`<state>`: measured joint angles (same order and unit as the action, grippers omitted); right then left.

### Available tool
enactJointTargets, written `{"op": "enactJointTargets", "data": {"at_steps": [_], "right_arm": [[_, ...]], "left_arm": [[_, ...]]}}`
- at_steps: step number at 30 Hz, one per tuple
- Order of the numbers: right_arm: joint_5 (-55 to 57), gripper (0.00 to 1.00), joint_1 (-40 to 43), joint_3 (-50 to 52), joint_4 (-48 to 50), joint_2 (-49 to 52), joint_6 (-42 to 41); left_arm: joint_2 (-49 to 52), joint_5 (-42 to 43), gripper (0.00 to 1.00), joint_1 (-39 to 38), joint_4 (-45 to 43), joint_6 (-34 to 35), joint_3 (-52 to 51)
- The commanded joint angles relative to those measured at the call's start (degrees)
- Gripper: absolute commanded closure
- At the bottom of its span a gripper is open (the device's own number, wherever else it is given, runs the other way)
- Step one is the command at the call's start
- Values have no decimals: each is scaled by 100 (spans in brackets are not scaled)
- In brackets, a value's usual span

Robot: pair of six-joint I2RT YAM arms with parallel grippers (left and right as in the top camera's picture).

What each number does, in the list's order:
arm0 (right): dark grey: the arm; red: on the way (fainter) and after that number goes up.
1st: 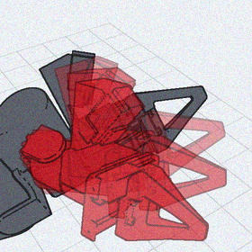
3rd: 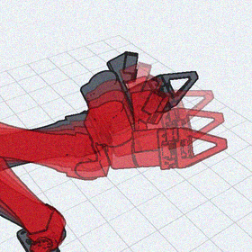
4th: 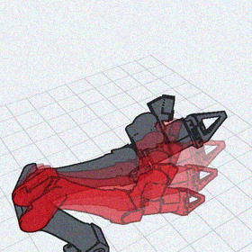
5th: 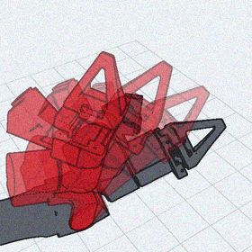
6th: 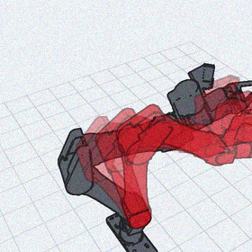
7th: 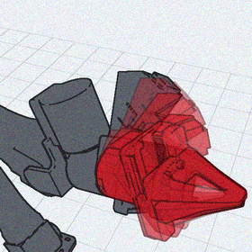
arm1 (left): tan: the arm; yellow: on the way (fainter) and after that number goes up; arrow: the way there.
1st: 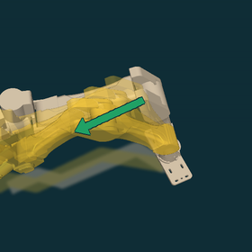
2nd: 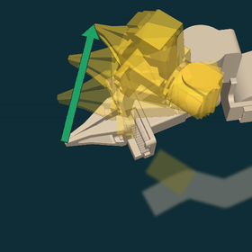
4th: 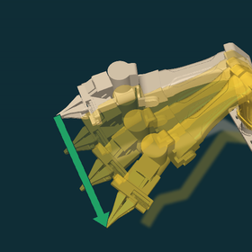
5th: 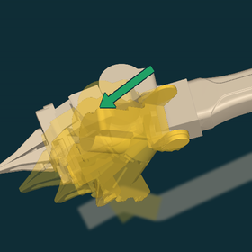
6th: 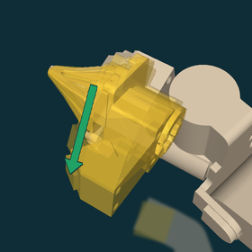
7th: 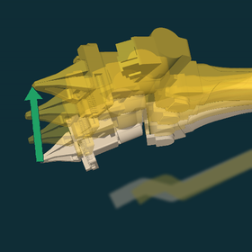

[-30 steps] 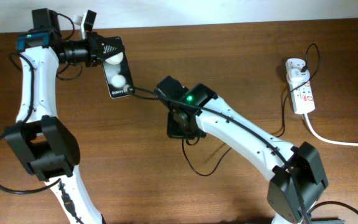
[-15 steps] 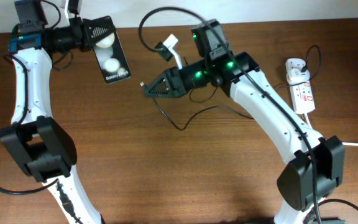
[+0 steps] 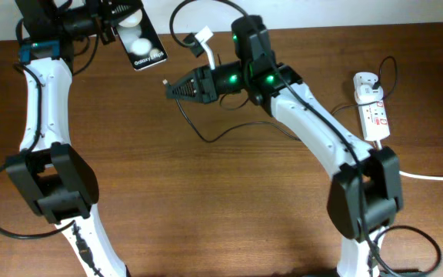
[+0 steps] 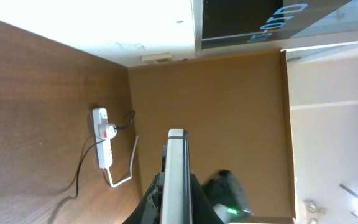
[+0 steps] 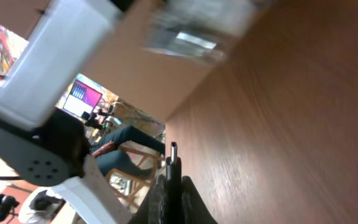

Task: Plug charger to phone and switch on socket
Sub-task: 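Lift the plug with the right gripper toward the phone's bottom port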

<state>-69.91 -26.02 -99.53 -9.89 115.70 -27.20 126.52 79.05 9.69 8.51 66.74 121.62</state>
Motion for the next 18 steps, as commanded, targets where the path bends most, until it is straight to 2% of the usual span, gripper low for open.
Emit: {"op": "enactJointTargets", "data": {"at_steps": [1, 5, 15, 18], "right_arm": [[-492, 96, 20, -66, 549, 374, -28], [-647, 96, 68, -66, 1342, 393, 28], [-1073, 96, 358, -50, 1709, 822, 114], [-1161, 96, 350, -50, 2341, 822, -590]], "left_arm": [[0, 39, 100, 22, -319, 160, 101], [0, -118, 100, 20, -765, 162, 101], [0, -367, 100, 20, -807, 79, 101], [0, -387, 100, 7, -807, -87, 101]]}}
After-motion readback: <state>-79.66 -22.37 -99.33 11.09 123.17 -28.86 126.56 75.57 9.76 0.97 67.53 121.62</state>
